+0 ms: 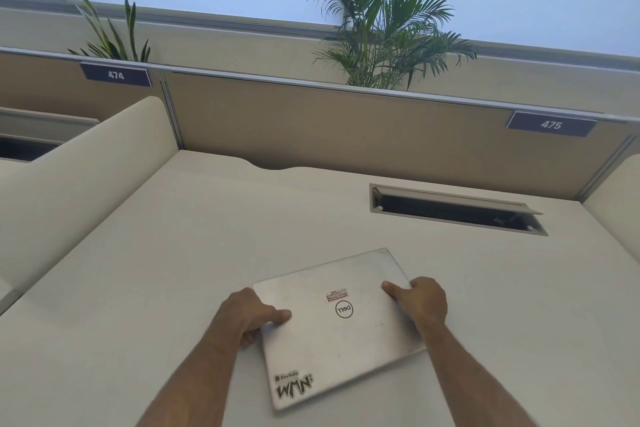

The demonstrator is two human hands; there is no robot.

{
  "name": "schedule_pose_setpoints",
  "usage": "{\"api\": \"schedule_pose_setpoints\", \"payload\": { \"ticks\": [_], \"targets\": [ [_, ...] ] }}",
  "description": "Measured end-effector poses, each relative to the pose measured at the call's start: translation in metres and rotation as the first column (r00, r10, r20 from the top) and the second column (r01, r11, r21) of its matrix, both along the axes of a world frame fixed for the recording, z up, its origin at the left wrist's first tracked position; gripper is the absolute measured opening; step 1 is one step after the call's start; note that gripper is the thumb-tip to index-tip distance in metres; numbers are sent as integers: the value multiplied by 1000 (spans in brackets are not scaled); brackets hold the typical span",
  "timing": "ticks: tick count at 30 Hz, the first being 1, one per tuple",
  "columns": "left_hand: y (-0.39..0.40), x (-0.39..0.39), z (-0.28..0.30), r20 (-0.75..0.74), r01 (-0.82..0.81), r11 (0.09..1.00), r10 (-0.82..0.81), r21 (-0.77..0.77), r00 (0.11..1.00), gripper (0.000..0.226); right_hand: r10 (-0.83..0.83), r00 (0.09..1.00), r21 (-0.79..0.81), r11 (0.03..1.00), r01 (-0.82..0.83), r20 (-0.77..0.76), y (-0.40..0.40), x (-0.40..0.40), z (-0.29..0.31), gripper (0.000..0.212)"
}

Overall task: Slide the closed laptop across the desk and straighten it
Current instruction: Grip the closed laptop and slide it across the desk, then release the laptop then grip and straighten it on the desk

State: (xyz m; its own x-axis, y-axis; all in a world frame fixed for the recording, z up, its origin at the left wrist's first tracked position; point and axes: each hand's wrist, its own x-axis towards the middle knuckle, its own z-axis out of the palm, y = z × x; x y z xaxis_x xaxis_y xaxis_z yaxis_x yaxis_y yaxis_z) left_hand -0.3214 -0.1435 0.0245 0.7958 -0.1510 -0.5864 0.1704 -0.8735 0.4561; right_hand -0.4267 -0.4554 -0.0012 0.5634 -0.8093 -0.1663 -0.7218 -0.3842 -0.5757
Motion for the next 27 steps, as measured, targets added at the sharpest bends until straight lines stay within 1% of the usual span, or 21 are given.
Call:
{"api": "schedule_pose_setpoints", "payload": {
  "ticks": [2,3,4,5,6,7,9,11,12,13,15,16,17,19,20,21,22,25,27],
  "targets": [
    [1,-1,0,31,24,999,-25,38,999,66,-1,1000,0,1000,1,7,-1,-1,-2,69],
    [1,-1,-1,70,39,996,-45,79,997,72,1,1000,-3,1000,-1,6,-1,-2,-3,66],
    [2,-2,-2,132,54,990,-71,134,989,77,16,1000,-7,1000,-16,2,-3,-2,-3,61],
    [3,-2,-5,209,57,981,-97,188,973,79,38,999,-24,999,-38,-10,-5,-3,-4,51],
    [4,-2,-7,286,49,975,-112,219,952,78,70,997,-45,996,-71,-26,-7,-5,-5,44],
    [6,-3,-10,357,37,975,-115,220,927,75,95,995,-75,992,-98,-41,-11,-7,-6,48],
    [12,-3,-17,480,24,984,-107,175,870,64,111,991,-155,980,-121,-73,-22,-15,-8,60],
    [21,-2,-24,576,50,987,-129,151,807,57,102,991,-209,971,-119,-91,-35,-27,-11,64],
    [26,-3,-26,611,67,984,-153,163,777,61,96,992,-220,969,-112,-84,-42,-34,-15,64],
    [31,-5,-28,633,70,982,-168,177,755,73,92,993,-229,968,-107,-75,-50,-42,-19,64],
    [39,-8,-34,664,57,986,-146,154,734,110,104,989,-269,954,-129,-106,-63,-57,-30,65],
    [42,-10,-37,658,44,989,-127,142,742,121,115,984,-284,947,-151,-139,-69,-63,-35,65],
    [44,-11,-40,629,32,989,-119,147,768,121,120,979,-287,944,-164,-166,-72,-69,-40,66],
    [46,-15,-49,543,41,982,-136,185,829,102,130,969,-283,941,-187,-209,-75,-78,-49,68],
    [46,-17,-53,520,54,979,-150,195,841,94,140,962,-294,933,-208,-236,-76,-81,-54,70],
    [46,-18,-56,512,65,977,-161,201,844,92,151,952,-308,923,-232,-267,-75,-84,-57,72],
    [46,-19,-56,512,70,975,-171,209,842,94,159,943,-322,912,-253,-292,-75,-85,-61,73],
    [46,-22,-55,515,79,967,-197,242,834,109,157,934,-350,897,-271,-322,-72,-87,-63,75],
    [46,-22,-56,519,76,965,-202,252,831,111,156,930,-348,896,-275,-334,-71,-87,-62,75]
  ]
}}
